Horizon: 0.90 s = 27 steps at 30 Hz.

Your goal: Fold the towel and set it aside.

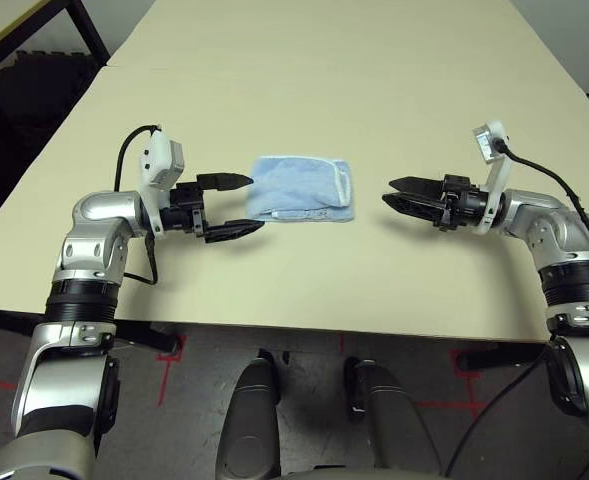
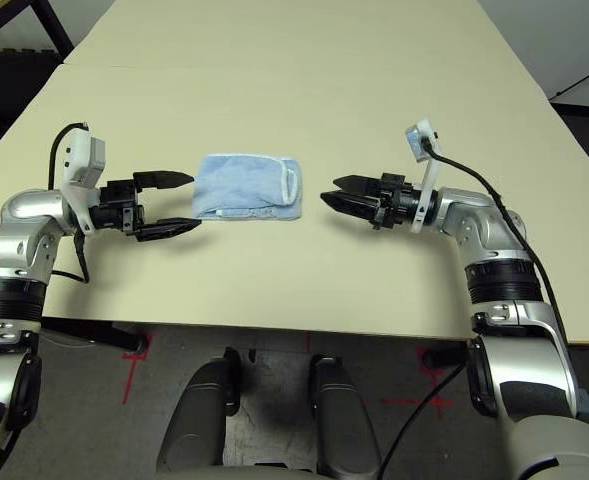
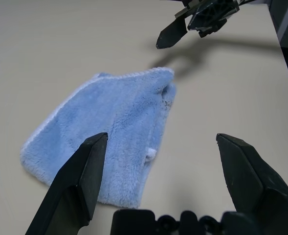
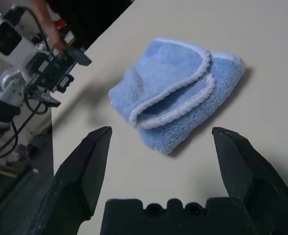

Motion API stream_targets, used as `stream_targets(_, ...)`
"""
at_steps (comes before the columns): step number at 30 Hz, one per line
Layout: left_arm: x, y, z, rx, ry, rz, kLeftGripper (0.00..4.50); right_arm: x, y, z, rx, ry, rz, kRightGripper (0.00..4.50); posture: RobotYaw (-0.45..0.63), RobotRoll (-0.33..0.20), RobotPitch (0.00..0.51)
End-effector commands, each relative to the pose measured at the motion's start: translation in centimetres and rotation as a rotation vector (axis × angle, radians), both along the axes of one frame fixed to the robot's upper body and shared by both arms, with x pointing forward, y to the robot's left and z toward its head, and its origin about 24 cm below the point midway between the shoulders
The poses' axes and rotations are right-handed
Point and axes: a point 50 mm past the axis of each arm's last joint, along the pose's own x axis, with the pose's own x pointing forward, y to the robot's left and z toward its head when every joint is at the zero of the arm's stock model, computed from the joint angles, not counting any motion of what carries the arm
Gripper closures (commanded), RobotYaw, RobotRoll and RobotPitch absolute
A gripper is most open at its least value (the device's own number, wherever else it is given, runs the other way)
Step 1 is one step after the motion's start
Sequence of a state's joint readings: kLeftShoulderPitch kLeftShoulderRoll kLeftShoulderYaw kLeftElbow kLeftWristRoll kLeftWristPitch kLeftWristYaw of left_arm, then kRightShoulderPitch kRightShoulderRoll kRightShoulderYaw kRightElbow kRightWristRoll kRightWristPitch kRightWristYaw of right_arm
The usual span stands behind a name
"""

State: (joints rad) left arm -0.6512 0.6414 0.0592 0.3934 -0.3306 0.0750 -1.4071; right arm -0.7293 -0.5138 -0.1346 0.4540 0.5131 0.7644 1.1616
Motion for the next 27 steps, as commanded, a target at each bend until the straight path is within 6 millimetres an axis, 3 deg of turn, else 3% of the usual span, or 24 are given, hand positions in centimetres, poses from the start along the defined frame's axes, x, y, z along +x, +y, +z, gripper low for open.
stream_targets(1,-0.5,-0.2,-0.1,0.013,-0.028,-0.039,0.00,-0.1,-0.1,0.6,0.061,0.097,-0.048,0.05,0.07,0.000,0.188)
stream_targets(7,-0.5,-0.3,0.0,0.008,-0.050,-0.050,0.00,-0.1,0.8,0.1,0.189,0.322,-0.114,0.05,0.08,0.000,0.193)
stream_targets(13,-0.9,-0.4,0.1,0.014,-0.054,-0.059,0.00,0.3,2.3,-0.7,0.174,0.527,-0.191,0.05,0.10,0.000,0.192)
stream_targets(18,-1.1,-0.4,0.0,0.015,-0.053,-0.060,0.00,0.7,2.6,-0.7,0.159,0.564,-0.221,0.05,0.10,0.000,0.192)
stream_targets(27,-1.5,-0.7,-0.2,0.015,-0.040,-0.068,0.00,1.5,5.1,-1.9,0.154,0.636,-0.202,0.05,0.12,0.000,0.195)
